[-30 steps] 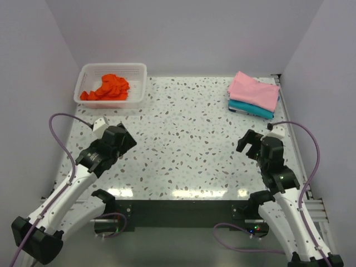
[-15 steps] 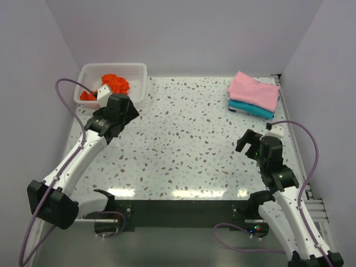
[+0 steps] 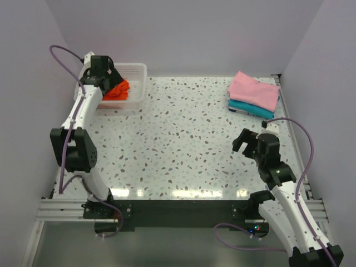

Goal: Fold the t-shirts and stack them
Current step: Grab the tshirt from the pile

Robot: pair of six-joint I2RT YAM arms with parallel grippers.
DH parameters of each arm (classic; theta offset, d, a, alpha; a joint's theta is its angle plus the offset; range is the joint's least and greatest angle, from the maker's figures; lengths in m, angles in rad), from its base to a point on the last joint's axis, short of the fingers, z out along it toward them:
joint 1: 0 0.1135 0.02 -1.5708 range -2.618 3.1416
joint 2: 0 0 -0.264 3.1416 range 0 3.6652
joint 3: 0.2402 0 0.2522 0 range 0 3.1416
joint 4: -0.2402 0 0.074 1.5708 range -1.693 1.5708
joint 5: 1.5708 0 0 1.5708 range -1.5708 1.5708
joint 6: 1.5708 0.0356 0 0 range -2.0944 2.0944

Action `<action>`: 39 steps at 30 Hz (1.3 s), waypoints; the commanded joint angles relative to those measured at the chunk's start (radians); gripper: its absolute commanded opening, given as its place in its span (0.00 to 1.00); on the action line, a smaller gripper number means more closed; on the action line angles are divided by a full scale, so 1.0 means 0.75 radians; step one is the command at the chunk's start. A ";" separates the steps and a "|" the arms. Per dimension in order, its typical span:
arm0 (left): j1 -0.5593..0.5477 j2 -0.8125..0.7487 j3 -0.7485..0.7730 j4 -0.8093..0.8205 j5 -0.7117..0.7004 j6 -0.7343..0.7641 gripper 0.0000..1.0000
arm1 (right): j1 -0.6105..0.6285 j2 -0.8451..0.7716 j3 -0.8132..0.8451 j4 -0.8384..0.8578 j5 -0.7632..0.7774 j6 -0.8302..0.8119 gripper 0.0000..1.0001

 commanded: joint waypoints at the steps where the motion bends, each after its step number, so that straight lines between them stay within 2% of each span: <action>1: 0.056 0.215 0.193 -0.041 0.143 0.102 1.00 | 0.000 0.007 -0.006 0.055 -0.036 -0.018 0.99; 3: 0.092 0.293 0.291 -0.036 0.188 0.115 1.00 | -0.002 0.013 -0.008 0.053 -0.036 -0.020 0.99; 9: 0.121 0.525 0.542 -0.029 0.066 0.211 1.00 | -0.002 0.021 -0.008 0.057 -0.044 -0.025 0.99; 14: 0.152 0.658 0.582 0.058 0.049 0.278 1.00 | -0.002 0.007 -0.010 0.049 -0.003 -0.016 0.99; 20: 0.168 0.887 0.798 0.013 0.043 0.336 1.00 | 0.000 -0.017 -0.012 0.032 0.034 -0.018 0.99; 28: 0.195 0.991 0.788 0.138 0.055 0.338 1.00 | 0.000 0.017 -0.008 0.020 0.050 -0.025 0.99; 37: 0.203 1.081 0.776 0.142 0.096 0.344 1.00 | 0.000 0.058 -0.006 0.036 0.054 -0.018 0.99; 39: 0.207 1.085 0.772 0.144 0.120 0.348 0.92 | -0.002 0.062 -0.004 0.036 0.056 -0.018 0.99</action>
